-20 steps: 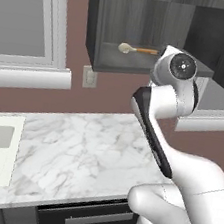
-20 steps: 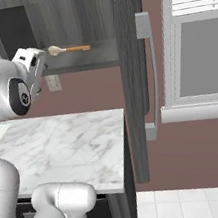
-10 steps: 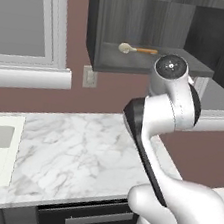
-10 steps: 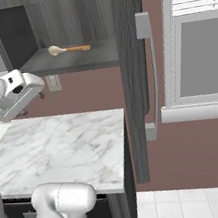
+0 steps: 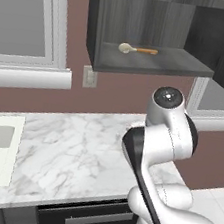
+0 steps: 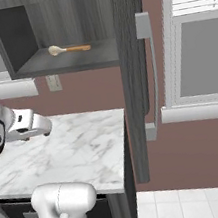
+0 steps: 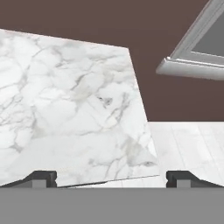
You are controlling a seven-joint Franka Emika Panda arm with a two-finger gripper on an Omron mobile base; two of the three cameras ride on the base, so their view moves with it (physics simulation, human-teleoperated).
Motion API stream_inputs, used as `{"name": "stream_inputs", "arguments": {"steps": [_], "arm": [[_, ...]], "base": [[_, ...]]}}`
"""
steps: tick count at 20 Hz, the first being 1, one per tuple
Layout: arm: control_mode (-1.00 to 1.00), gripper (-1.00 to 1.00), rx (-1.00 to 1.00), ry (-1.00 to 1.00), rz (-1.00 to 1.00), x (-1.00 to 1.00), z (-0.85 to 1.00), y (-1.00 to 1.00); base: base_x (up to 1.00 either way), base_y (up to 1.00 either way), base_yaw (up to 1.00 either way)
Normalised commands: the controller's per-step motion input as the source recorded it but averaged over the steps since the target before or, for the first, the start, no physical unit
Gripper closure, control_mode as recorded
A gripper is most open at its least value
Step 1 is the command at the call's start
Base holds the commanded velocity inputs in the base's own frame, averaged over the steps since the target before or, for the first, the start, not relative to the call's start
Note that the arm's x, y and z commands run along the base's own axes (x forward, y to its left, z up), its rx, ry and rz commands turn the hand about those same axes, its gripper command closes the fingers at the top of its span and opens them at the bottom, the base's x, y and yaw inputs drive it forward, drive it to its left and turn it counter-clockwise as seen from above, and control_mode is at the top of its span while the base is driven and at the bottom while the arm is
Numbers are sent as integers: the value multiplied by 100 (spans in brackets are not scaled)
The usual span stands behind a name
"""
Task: Organize the utensils by type. Pick up the wooden spoons from the counter and place them in the open cabinet. Then pick up the metallic utensils from the counter and place them in the open drawer.
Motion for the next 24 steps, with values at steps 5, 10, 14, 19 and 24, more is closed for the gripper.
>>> {"name": "stream_inputs", "arguments": {"steps": [5, 10, 14, 19, 24], "arm": [[-100, -100, 8, 0, -17, 6, -32, 0], [-100, -100, 1, 0, -2, 1, -4, 0], [-100, -100, 5, 0, 0, -8, -1, 1], [100, -100, 0, 0, 0, 0, 0, 0], [100, -100, 0, 0, 0, 0, 0, 0]], "base": [[0, 0, 0], [0, 0, 0], [0, 0, 0], [-72, 6, 1], [-83, 31, 21]]}}
